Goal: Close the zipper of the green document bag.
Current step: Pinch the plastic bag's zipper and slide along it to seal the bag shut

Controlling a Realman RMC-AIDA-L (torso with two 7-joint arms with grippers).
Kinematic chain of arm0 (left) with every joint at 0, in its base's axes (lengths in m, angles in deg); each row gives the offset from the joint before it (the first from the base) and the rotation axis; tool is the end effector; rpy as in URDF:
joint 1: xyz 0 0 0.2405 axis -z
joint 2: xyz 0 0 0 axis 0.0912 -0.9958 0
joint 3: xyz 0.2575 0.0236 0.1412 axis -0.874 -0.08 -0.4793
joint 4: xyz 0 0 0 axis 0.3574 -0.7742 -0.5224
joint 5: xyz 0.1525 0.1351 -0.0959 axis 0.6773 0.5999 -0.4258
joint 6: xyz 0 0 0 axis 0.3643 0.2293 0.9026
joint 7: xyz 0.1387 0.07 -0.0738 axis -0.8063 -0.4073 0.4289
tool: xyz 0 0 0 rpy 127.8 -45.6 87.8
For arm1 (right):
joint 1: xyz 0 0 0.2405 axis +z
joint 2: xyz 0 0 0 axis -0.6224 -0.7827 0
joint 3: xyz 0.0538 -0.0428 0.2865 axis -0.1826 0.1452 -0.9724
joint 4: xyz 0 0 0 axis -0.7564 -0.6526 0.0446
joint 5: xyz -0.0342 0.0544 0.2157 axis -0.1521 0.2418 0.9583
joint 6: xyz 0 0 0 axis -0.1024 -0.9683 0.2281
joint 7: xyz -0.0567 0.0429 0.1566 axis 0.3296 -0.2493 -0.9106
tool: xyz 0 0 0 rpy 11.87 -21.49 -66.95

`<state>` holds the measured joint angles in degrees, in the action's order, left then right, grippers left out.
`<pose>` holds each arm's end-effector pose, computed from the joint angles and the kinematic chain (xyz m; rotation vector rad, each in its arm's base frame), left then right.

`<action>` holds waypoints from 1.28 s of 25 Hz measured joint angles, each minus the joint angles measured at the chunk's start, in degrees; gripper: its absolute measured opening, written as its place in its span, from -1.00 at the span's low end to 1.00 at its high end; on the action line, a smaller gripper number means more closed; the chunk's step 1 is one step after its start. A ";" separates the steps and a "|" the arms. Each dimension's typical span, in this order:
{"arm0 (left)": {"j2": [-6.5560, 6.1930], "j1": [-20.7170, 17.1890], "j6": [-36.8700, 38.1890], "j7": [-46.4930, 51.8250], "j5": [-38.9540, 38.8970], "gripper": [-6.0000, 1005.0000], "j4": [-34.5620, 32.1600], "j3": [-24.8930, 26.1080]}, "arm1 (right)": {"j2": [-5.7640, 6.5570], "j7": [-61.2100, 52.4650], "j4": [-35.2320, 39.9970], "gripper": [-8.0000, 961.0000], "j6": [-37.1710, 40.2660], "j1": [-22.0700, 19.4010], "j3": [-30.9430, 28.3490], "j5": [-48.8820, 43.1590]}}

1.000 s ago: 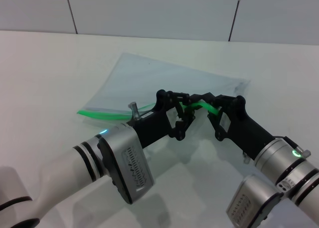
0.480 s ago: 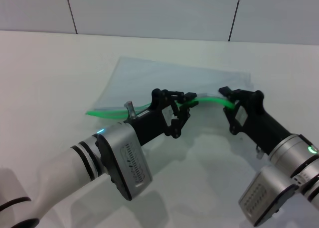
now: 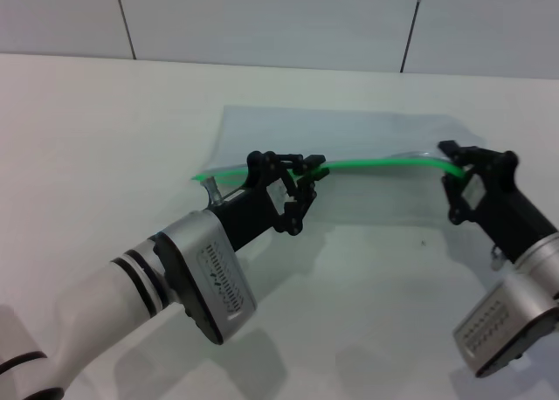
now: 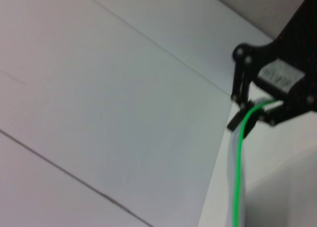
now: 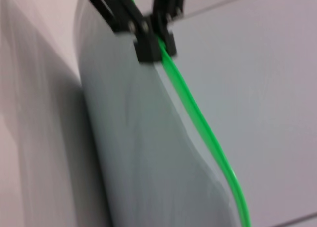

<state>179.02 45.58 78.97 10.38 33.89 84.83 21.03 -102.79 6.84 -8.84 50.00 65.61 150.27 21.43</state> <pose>-0.2531 0.3739 -0.1557 -2.0708 0.6221 -0.2936 0.3194 0.3691 -0.1120 -1.8105 -0.6841 -0.1290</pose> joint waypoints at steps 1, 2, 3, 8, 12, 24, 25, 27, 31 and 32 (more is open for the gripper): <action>-0.01 -0.16 0.00 0.00 0.00 -0.81 -0.03 0.26 | 0.00 0.00 0.00 -0.89 0.00 0.00 0.00 0.00; -0.03 -0.34 0.00 0.00 0.00 -0.81 -0.07 0.48 | 0.00 -0.22 -0.32 -0.89 0.10 -0.19 -0.54 0.00; -0.04 -0.52 0.02 0.00 0.00 -0.81 -0.13 0.67 | 0.01 -0.39 -0.67 -0.89 0.11 -0.35 -1.04 0.01; -0.16 -1.51 0.12 0.00 0.00 -0.82 -0.43 2.14 | 0.07 -2.07 -2.42 -0.89 0.14 -0.67 -2.53 0.03; -0.18 -1.93 0.08 0.00 0.00 -0.82 -0.51 2.75 | 0.09 -3.47 -3.83 -0.88 0.16 -0.94 -3.74 0.05; -0.25 -2.94 0.07 0.06 -0.43 -0.82 -0.61 3.53 | 0.17 -4.27 -6.08 -0.87 0.18 -1.44 -7.37 0.04; -0.25 -2.94 0.05 0.06 -0.50 -0.82 -0.62 3.53 | 0.17 -4.45 -6.21 -0.87 0.18 -1.49 -7.73 0.03; -0.25 -2.91 0.01 0.08 -0.56 -0.82 -0.64 3.54 | 0.17 -4.53 -6.24 -0.87 0.18 -1.54 -8.05 0.03; -0.25 -2.59 0.05 0.29 -0.72 -0.82 -0.74 3.86 | 0.18 -5.18 -6.36 -0.86 0.10 -1.39 -8.19 0.03; -0.23 -2.51 0.18 0.41 -0.73 -0.82 -0.74 4.44 | 0.17 -5.43 -6.36 -0.86 0.10 -1.32 -8.38 0.03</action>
<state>178.80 43.07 79.14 10.79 33.16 84.08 25.47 -102.62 1.41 -15.20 50.10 64.29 141.88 21.46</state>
